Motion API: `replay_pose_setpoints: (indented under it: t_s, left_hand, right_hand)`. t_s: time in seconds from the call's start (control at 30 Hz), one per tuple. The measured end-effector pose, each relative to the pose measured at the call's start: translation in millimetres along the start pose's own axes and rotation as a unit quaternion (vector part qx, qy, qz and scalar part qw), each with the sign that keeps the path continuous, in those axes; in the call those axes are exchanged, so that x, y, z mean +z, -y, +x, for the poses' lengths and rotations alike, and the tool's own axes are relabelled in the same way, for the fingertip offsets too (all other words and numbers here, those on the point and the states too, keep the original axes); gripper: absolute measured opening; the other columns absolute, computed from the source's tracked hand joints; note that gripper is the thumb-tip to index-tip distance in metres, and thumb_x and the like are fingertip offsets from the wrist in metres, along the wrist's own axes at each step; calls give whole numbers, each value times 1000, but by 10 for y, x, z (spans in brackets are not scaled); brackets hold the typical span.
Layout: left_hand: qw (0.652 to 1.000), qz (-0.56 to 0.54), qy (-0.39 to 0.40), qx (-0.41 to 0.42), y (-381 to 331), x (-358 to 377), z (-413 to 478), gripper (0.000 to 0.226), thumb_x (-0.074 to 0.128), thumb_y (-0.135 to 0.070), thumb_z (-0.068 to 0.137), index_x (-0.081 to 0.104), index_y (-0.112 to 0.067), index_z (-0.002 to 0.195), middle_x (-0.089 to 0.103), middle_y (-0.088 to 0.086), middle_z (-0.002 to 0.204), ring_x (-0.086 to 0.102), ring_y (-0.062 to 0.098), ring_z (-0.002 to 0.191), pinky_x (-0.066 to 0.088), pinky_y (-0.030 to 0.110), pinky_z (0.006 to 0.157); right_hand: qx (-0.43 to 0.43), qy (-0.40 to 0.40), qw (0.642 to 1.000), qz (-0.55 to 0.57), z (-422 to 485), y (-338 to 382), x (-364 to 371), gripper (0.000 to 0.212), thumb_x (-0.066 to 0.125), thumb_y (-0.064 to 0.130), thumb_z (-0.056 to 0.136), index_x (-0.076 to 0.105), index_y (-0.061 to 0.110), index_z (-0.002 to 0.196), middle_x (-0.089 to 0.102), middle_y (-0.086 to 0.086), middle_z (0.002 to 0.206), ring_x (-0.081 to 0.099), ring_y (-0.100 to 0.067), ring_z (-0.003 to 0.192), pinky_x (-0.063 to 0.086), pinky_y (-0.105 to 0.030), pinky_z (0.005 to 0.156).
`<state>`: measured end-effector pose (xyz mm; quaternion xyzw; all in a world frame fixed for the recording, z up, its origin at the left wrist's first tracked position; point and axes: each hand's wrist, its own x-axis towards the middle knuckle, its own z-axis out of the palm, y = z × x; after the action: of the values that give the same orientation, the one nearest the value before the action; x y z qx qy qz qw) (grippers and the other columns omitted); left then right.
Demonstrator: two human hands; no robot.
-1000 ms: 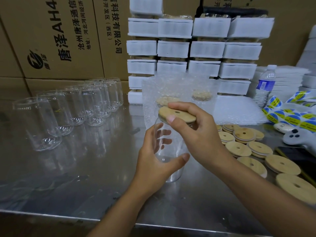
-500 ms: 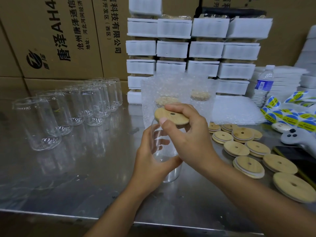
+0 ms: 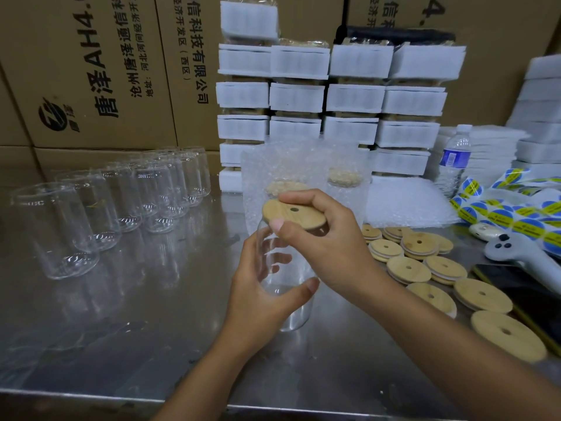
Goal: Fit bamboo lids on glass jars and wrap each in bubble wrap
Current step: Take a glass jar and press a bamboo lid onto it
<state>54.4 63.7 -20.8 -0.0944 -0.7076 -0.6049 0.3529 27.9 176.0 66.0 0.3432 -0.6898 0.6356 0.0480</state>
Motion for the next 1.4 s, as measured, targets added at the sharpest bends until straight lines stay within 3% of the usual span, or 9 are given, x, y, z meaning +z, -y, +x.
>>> replay_pose_setpoints:
  t_s: [0.2, 0.37, 0.47, 0.57, 0.7, 0.83, 1.1, 1.23, 1.4]
  left_hand:
    - [999, -36, 15, -3, -126, 176, 43, 74, 81, -36, 64, 47, -28, 129, 62, -4, 122, 61, 19, 113, 50, 25, 86]
    - [994, -65, 76, -45, -199, 419, 96, 69, 83, -39, 60, 51, -39, 121, 63, -8, 115, 65, 20, 105, 51, 25, 84]
    - [990, -56, 108, -70, -202, 544, 171, 75, 83, -41, 58, 49, -35, 124, 63, -11, 115, 64, 18, 107, 50, 23, 84]
    - [989, -64, 101, -92, -166, 635, 234, 76, 82, -41, 55, 48, -32, 123, 63, -12, 114, 64, 14, 107, 50, 20, 83]
    - [989, -74, 80, -97, -114, 697, 270, 78, 81, -41, 52, 49, -29, 122, 64, -14, 109, 66, 14, 100, 49, 18, 79]
    - [988, -87, 74, -106, -32, 724, 255, 82, 81, -38, 46, 49, -26, 121, 66, -13, 107, 67, 14, 97, 49, 17, 76]
    - [985, -111, 46, -120, 73, 765, 327, 84, 79, -37, 39, 49, -27, 117, 68, -11, 108, 69, 15, 93, 48, 14, 74]
    - [986, -122, 27, -115, 112, 767, 364, 82, 79, -34, 40, 50, -28, 116, 69, -7, 106, 69, 16, 89, 49, 15, 73]
    - [987, -117, 27, -108, 124, 774, 354, 81, 79, -34, 41, 49, -28, 116, 69, -8, 108, 69, 16, 91, 49, 13, 73]
  right_hand:
    - [-49, 33, 998, 17, -62, 36, -241, 37, 62, 37, 78, 54, 35, 114, 60, 12, 113, 62, 3, 98, 48, -11, 79]
    - [-48, -60, 997, 24, -36, -114, -592, 38, 39, 59, 85, 52, 41, 117, 65, 15, 111, 61, -1, 107, 48, -17, 88]
    - [-18, -150, 988, 18, 122, -202, -913, 29, 35, 50, 93, 58, 37, 105, 68, 9, 100, 64, -2, 97, 48, -22, 82]
    - [32, -207, 976, -65, 374, -410, -1253, 14, 49, 31, 98, 61, 32, 92, 66, 6, 96, 63, -6, 91, 46, -29, 81]
    - [141, -177, 949, -219, 740, -880, -1617, 6, 61, 24, 92, 64, 19, 91, 65, -4, 100, 57, -18, 91, 38, -27, 75]
    - [195, -144, 912, -330, 990, -1336, -1770, 17, 61, 23, 92, 64, 11, 103, 64, -10, 112, 54, -22, 95, 35, -26, 78]
    - [181, -83, 819, -538, 1140, -1798, -1751, 39, 54, 32, 93, 52, 19, 129, 53, -8, 131, 43, -29, 123, 39, -40, 94]
    - [188, -81, 792, -576, 1156, -1870, -1697, 42, 53, 48, 92, 54, 22, 125, 56, -4, 126, 46, -27, 120, 39, -41, 92]
    - [186, -106, 785, -581, 1153, -1864, -1683, 34, 58, 49, 89, 63, 24, 111, 63, -1, 111, 49, -25, 112, 39, -37, 87]
